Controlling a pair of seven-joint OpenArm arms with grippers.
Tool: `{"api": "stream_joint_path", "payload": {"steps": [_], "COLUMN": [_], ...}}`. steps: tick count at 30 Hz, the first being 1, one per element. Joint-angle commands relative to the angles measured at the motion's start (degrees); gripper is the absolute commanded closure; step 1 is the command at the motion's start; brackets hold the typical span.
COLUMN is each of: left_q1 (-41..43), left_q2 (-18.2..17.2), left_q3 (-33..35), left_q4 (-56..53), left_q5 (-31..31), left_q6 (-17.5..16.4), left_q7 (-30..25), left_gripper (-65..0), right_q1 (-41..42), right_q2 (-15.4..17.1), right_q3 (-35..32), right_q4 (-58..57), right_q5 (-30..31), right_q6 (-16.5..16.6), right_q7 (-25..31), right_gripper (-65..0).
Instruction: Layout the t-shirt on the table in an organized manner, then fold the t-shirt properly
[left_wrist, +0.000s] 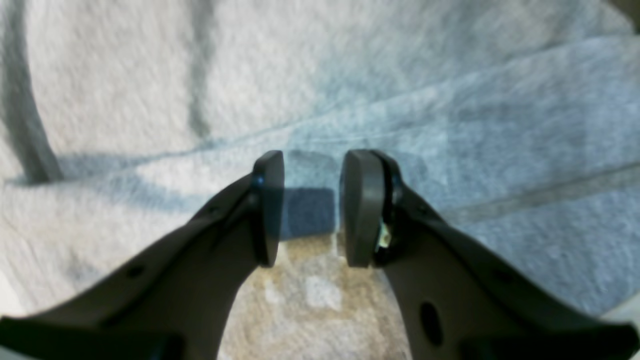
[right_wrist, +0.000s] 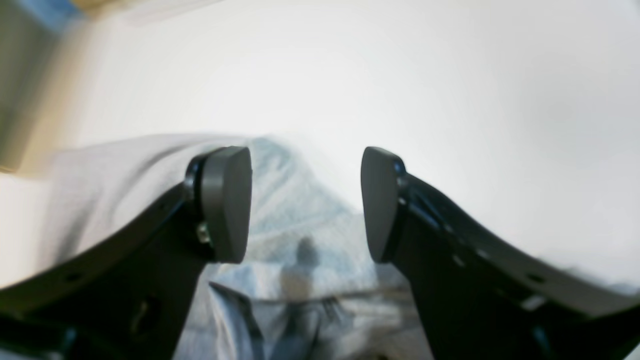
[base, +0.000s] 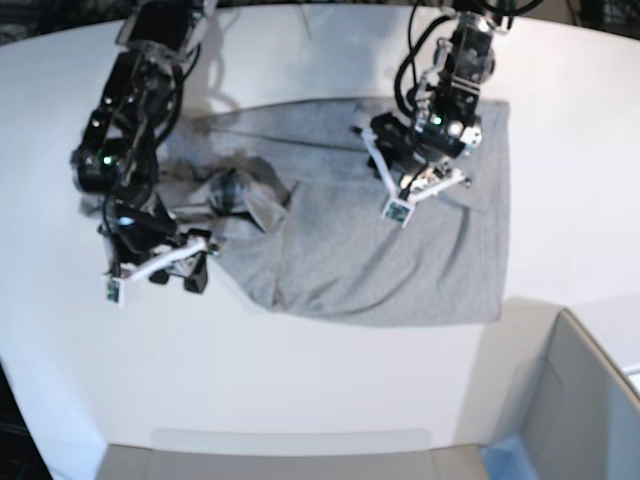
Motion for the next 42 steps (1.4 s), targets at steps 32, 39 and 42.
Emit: {"api": "stream_joint_path", "payload": {"steps": [32,39,42], "left_q1": [-0.96,-1.14,-1.14], "left_q2": [0.17,0.17,0.17], "left_q3": [0.09,0.09,0.09], "left_q4": [1.07,1.07,1.07], "left_q5": [0.04,0.04,0.04], "left_q6": [0.03,0.03,0.03], "left_q7": [-0.67,-0.67,-0.67], "left_gripper": [-21.8,-21.8,-21.8], "right_q1": [6.01,7.51,7.42], "right_q2": [1.20,3.75,3.75], "right_q3": [11.59,8.78,8.78], "right_q4": [-23.16,-28.96,-27.64], "right_q5": [16.20,16.55,16.64], "right_q6": [-9.54,-9.54,-9.54], "right_q7": [-4.00,-4.00,-4.00], "right_gripper": [-28.3,0.0,0.0]}}
